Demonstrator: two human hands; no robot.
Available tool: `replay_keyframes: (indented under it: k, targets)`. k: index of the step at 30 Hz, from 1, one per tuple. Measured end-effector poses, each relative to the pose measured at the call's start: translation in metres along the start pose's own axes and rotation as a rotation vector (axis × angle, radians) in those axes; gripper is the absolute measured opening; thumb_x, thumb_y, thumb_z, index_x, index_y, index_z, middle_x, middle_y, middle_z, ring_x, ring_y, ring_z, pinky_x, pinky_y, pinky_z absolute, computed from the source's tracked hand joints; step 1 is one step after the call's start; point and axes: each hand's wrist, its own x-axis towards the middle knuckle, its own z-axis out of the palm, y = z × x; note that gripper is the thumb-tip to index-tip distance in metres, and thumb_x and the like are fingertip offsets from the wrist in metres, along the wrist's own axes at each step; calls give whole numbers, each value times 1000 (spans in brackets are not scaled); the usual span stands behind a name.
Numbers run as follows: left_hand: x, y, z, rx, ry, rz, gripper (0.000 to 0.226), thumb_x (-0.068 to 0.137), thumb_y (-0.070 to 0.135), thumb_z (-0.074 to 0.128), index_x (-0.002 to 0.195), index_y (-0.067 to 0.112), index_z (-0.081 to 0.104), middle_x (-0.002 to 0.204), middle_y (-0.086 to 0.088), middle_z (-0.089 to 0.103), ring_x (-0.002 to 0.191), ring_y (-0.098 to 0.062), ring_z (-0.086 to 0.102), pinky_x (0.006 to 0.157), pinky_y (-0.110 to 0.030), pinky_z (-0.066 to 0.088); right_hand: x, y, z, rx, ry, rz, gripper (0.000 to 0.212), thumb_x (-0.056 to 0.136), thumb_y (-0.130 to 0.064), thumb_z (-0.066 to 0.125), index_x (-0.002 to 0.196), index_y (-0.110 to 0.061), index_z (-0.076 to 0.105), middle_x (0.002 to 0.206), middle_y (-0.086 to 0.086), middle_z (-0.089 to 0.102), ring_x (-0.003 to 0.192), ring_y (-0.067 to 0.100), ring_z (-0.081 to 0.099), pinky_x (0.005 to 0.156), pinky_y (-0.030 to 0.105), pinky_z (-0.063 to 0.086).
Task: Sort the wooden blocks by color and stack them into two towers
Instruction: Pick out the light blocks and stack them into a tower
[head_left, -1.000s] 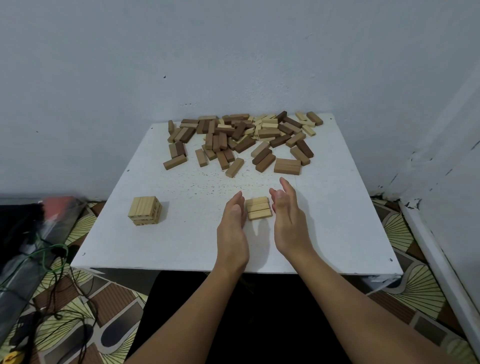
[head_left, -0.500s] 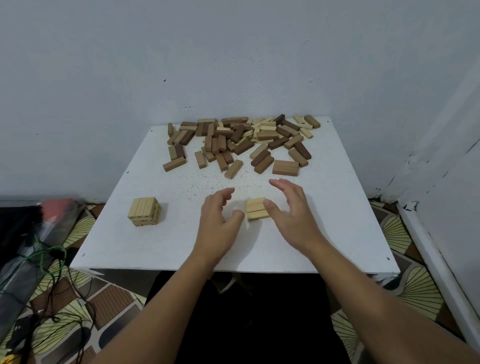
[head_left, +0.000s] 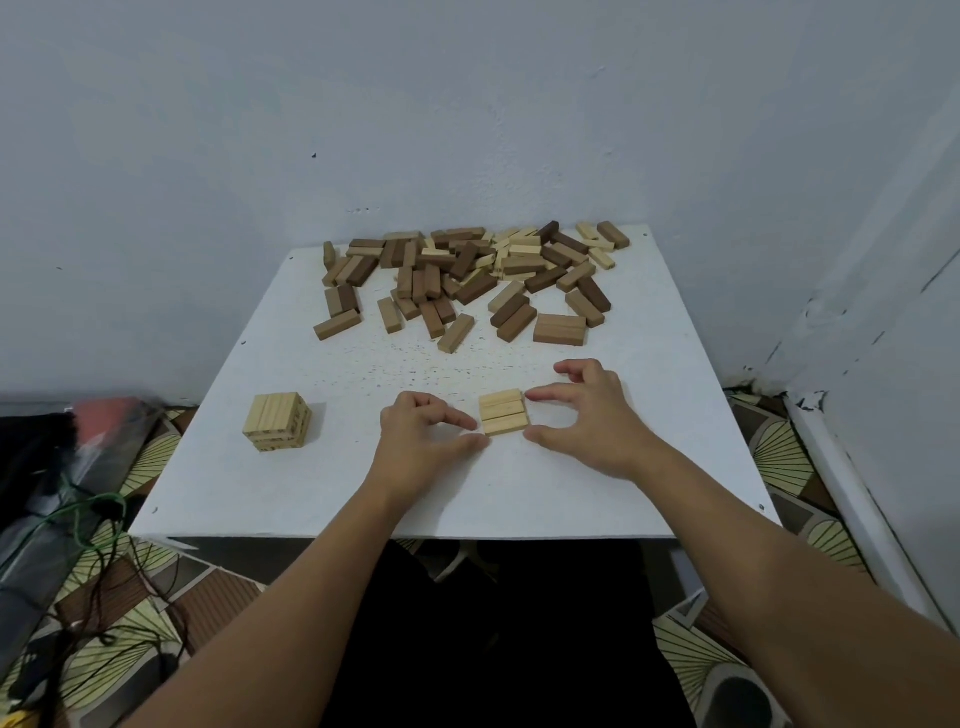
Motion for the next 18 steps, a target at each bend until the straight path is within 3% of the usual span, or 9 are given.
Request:
replay_keyframes:
  k: [5, 10, 18]
  targets:
    - [1, -2, 3, -1, 13, 17, 19, 72, 42, 93, 83, 48, 80, 112, 13, 52, 125, -16, 44, 111, -38, 41, 0, 3, 5, -37, 64, -32, 46, 86, -51, 78, 129, -37, 71, 139, -12, 38, 131, 8, 29, 107, 23, 26]
    - [1, -1, 3, 18, 13, 17, 18, 77, 39, 91, 91, 43, 81, 113, 15, 49, 124, -13, 40, 104, -26, 33, -1, 6, 9, -34, 103, -55, 38, 85, -52, 78, 121, -39, 74, 136, -14, 41, 125, 5, 30, 103, 22, 28]
    - [1, -2, 4, 18, 1, 20, 19, 78, 40, 90, 94, 42, 81, 114, 17, 49, 124, -10, 36, 108, -26, 32, 0, 7, 11, -26, 130, -63, 33, 85, -51, 79, 116, -40, 76, 133, -13, 43, 124, 5, 32, 102, 22, 30]
